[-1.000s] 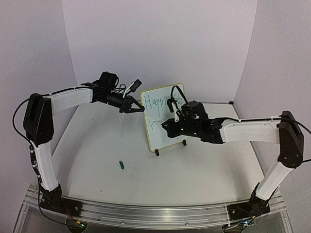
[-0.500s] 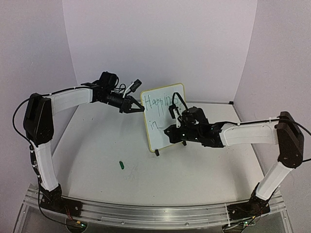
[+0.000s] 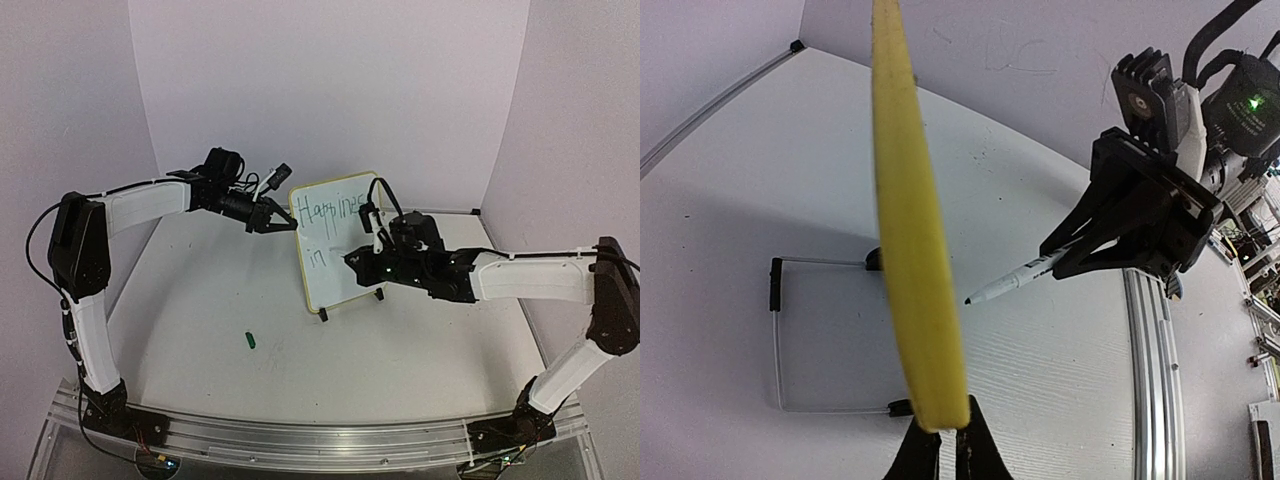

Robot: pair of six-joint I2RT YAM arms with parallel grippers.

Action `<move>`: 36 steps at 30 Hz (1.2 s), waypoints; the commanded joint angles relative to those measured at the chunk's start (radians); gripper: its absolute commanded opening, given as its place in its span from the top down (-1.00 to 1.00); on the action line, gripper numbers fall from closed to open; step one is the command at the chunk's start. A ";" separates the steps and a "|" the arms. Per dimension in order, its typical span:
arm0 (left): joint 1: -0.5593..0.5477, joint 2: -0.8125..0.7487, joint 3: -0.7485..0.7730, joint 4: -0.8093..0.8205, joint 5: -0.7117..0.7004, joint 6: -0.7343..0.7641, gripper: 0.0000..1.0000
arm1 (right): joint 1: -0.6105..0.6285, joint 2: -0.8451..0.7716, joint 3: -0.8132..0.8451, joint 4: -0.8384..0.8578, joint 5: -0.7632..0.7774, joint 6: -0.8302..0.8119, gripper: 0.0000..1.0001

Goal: Write a sentence on the whiteboard
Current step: Write on the whiteboard with the whiteboard marker without the cap.

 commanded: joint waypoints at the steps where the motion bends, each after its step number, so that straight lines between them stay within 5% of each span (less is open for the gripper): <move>1: -0.020 -0.005 -0.007 -0.116 -0.018 0.012 1.00 | -0.010 0.008 0.029 0.004 0.029 -0.008 1.00; 36: -0.022 -0.002 -0.004 -0.118 -0.018 0.013 1.00 | -0.039 0.009 0.025 0.002 0.096 0.019 1.00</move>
